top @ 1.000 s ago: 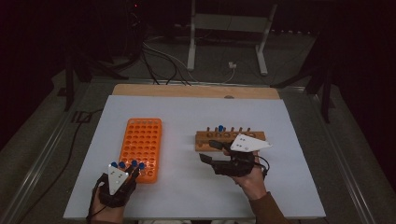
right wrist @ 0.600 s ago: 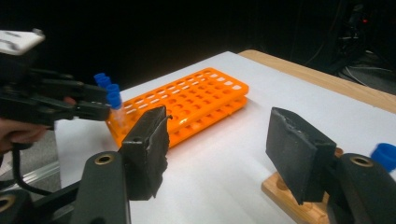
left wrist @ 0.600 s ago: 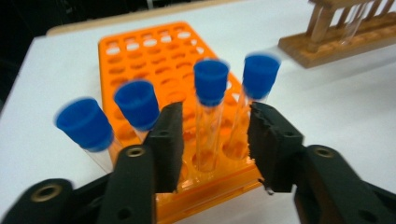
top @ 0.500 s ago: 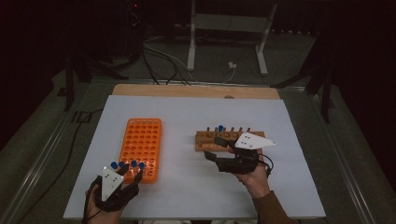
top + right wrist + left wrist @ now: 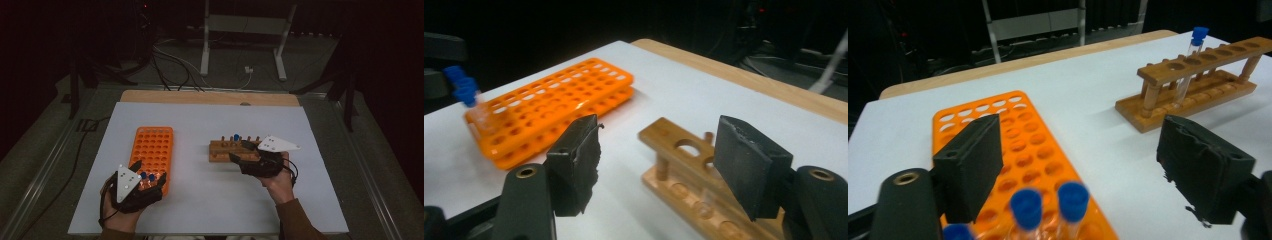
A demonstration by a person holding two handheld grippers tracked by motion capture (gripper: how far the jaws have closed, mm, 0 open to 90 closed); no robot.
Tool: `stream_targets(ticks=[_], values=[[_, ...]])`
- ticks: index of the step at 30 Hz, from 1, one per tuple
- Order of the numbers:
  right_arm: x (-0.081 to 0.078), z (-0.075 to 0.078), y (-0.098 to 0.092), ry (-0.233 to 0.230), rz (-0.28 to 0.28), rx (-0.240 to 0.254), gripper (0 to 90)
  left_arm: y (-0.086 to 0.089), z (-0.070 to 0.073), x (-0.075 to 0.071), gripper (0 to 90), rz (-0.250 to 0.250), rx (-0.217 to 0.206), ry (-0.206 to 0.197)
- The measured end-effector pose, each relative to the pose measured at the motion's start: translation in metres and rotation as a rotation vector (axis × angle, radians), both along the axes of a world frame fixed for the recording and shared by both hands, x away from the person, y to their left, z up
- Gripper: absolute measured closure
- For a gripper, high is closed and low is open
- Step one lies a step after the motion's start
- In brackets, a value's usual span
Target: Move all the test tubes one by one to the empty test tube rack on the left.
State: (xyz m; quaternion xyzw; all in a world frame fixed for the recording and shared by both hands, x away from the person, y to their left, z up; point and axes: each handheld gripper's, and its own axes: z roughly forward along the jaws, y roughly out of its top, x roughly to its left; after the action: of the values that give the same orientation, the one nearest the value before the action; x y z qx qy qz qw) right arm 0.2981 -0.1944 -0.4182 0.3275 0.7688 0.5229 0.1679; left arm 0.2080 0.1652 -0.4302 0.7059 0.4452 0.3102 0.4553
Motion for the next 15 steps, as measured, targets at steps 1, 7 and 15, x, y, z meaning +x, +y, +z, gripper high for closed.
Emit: stream_targets(ticks=[1, 7, 15], values=[[0.002, 0.000, -0.001, -0.001, -0.007, 0.002, 34.3, -0.002, 0.001, 0.002, 16.8, -0.003, -0.001, 0.004], [0.015, -0.006, -0.003, 0.009, -0.062, -0.008, 33.1, -0.017, 0.001, 0.014, 9.4, -0.029, -0.022, 0.021], [0.030, -0.013, -0.005, 0.029, -0.110, -0.020, 31.9, -0.029, -0.002, 0.024, 0.3, -0.069, -0.030, 0.071]])
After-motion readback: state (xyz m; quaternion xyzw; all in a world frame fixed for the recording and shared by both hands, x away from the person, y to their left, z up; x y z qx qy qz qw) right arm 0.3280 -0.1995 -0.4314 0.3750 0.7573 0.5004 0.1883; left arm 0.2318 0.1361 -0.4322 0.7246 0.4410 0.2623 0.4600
